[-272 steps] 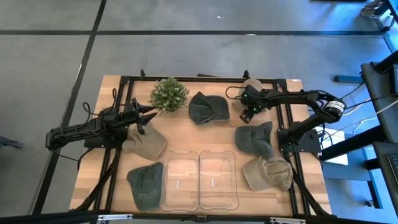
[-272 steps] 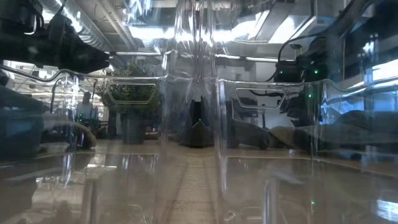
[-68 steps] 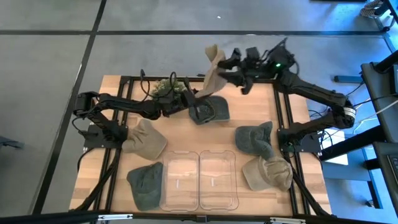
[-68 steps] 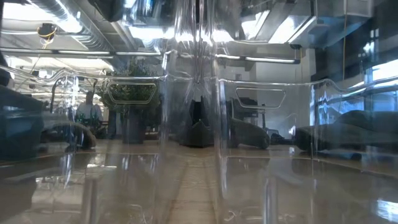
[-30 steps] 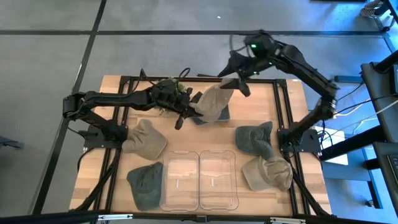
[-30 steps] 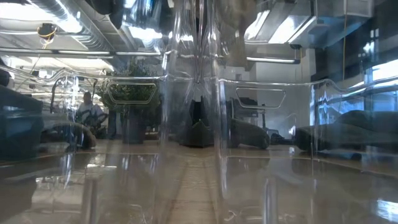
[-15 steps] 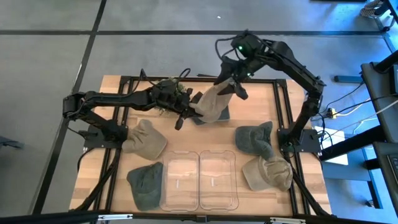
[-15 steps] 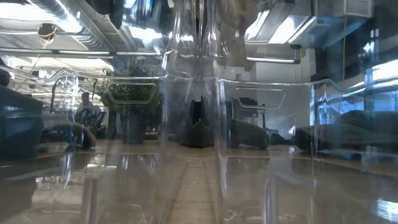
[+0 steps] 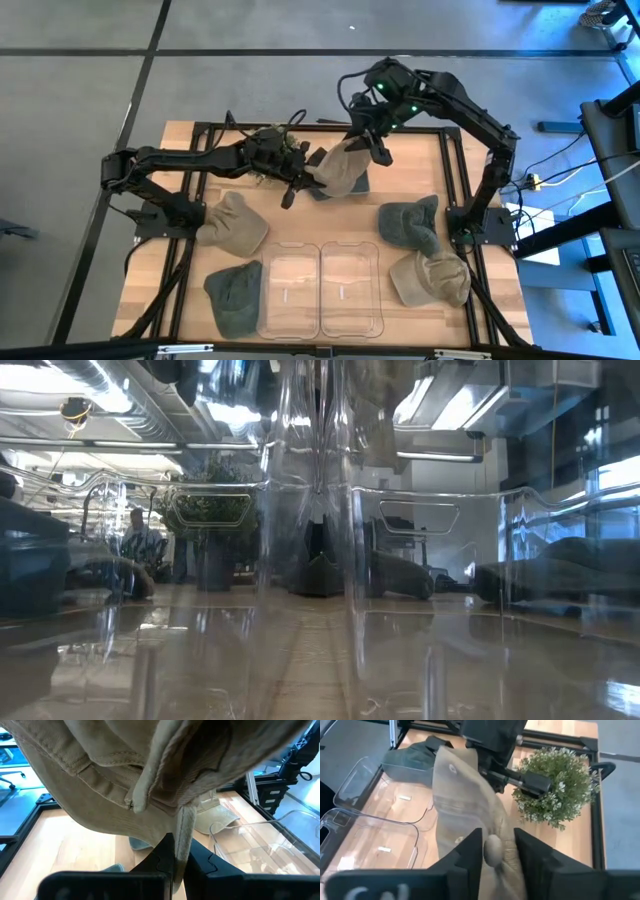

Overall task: Pick & Place hat
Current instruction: Put the top brown cap into the right transparent bin

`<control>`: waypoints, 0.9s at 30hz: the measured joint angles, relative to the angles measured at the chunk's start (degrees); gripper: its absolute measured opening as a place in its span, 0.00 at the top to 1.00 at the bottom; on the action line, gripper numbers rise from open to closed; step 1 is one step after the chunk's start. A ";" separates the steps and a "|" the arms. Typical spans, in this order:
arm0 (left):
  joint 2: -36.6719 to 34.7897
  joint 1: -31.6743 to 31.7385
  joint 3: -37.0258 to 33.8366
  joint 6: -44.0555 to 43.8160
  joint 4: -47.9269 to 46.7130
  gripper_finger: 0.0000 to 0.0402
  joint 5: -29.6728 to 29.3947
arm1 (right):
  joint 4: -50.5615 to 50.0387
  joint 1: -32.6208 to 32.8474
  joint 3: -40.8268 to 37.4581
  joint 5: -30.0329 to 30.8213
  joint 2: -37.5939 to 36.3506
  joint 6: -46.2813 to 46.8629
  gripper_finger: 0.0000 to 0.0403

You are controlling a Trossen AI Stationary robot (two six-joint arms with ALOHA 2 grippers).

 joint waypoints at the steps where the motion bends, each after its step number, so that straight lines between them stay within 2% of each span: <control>1: 0.00 0.02 0.00 0.00 0.02 0.97 0.00 | -0.09 0.00 0.58 0.00 0.00 0.06 0.77; 10: 0.00 0.02 0.03 0.00 -0.01 0.97 -0.01 | -3.55 0.00 3.08 0.11 -0.09 0.30 0.91; 18: 0.02 1.02 0.02 -2.57 1.48 0.95 -0.24 | -3.69 0.13 3.08 1.10 -0.09 0.42 0.91; 27: -1.03 1.16 0.05 -3.89 5.18 0.85 -0.27 | -3.46 0.11 3.08 1.62 -0.09 1.17 0.91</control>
